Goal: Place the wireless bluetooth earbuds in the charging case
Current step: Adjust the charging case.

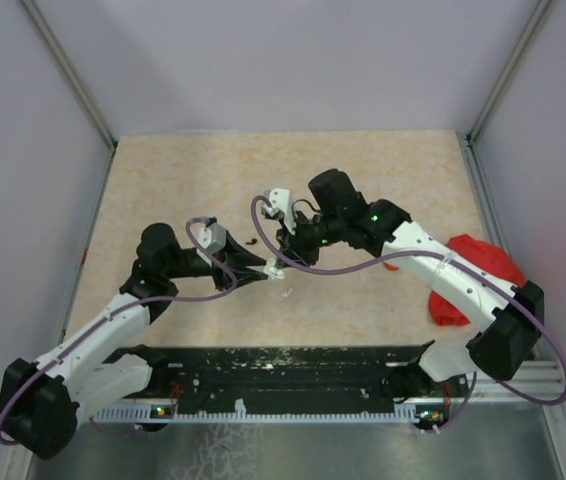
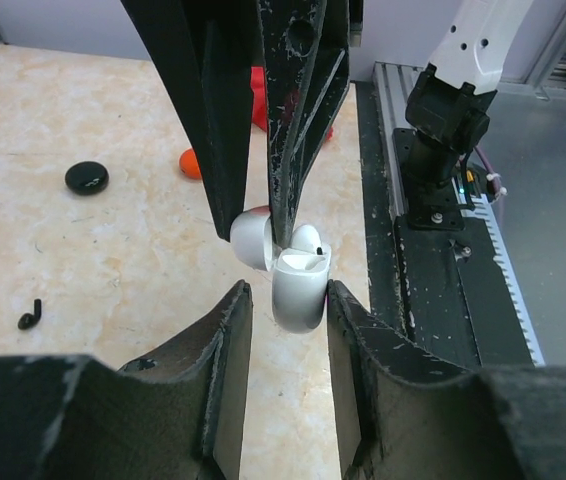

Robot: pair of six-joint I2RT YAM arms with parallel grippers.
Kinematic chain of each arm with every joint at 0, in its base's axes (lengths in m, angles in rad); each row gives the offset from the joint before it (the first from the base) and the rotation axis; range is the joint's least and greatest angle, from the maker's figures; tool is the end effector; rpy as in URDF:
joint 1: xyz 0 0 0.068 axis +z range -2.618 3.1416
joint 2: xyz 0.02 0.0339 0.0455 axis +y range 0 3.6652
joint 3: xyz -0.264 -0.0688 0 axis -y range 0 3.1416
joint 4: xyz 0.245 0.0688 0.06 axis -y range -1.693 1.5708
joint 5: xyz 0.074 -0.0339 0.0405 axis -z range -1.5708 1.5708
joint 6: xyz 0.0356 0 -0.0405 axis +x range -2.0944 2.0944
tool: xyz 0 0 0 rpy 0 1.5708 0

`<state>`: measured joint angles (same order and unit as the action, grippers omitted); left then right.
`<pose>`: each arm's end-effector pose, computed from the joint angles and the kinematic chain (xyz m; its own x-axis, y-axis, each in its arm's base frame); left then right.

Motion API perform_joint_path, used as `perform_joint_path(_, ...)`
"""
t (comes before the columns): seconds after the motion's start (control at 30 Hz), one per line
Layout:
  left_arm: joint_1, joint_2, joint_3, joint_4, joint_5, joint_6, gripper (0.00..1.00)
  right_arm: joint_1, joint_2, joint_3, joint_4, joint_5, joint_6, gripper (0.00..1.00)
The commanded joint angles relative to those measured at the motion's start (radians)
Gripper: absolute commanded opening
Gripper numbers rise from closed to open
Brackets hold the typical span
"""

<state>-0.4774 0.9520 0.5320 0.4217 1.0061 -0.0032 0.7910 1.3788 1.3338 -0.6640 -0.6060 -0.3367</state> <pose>0.1710 -0.1223 0.2836 -0.0017 -0.0011 -1.0000 0.9962 0.0872 -0.0018 0.1933 0.2243 0.3543 -0.1386 -0.5263 -0.8389 -0.9898 0.1024 0.0993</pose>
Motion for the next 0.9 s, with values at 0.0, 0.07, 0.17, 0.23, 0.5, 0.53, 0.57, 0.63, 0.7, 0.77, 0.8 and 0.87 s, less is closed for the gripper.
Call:
perform_joint_path(0.0, -0.012, 0.015, 0.041, -0.032, 0.027, 0.035, 0.41, 0.022, 0.008, 0.068, -0.031, 0.0, -0.012, 0.0)
perform_joint_path(0.07, -0.019, 0.022, 0.046, -0.054, 0.029, 0.05, 0.41, 0.023, 0.011, 0.071, -0.035, 0.001, -0.014, 0.0)
perform_joint_path(0.17, -0.028, 0.037, 0.065, -0.111, 0.036, 0.078, 0.42, 0.024, 0.011, 0.074, -0.04, 0.005, -0.02, 0.0)
perform_joint_path(0.23, -0.029, 0.047, 0.081, -0.154, 0.042, 0.096, 0.42, 0.025, 0.012, 0.076, -0.041, 0.008, -0.021, 0.0)
perform_joint_path(0.5, -0.04, 0.065, 0.093, -0.184, 0.055, 0.113, 0.37, 0.031, 0.023, 0.083, -0.05, 0.004, -0.023, 0.0)
perform_joint_path(0.53, -0.04, 0.067, 0.094, -0.184, 0.06, 0.114, 0.37, 0.032, 0.025, 0.083, -0.051, 0.002, -0.022, 0.0)
perform_joint_path(0.57, -0.042, 0.07, 0.094, -0.185, 0.063, 0.115, 0.37, 0.033, 0.026, 0.083, -0.05, 0.0, -0.021, 0.0)
perform_joint_path(0.63, -0.047, 0.073, 0.092, -0.185, 0.068, 0.115, 0.34, 0.033, 0.03, 0.084, -0.051, -0.003, -0.022, 0.0)
perform_joint_path(0.7, -0.05, 0.075, 0.092, -0.185, 0.072, 0.118, 0.33, 0.033, 0.034, 0.085, -0.052, -0.003, -0.021, 0.0)
perform_joint_path(0.77, -0.055, 0.076, 0.092, -0.188, 0.069, 0.126, 0.3, 0.034, 0.037, 0.09, -0.058, -0.009, -0.022, 0.0)
perform_joint_path(0.8, -0.056, 0.076, 0.092, -0.191, 0.07, 0.13, 0.27, 0.033, 0.038, 0.091, -0.061, -0.012, -0.025, 0.0)
perform_joint_path(0.87, -0.056, 0.079, 0.094, -0.192, 0.071, 0.134, 0.19, 0.034, 0.039, 0.091, -0.062, -0.012, -0.025, 0.0)
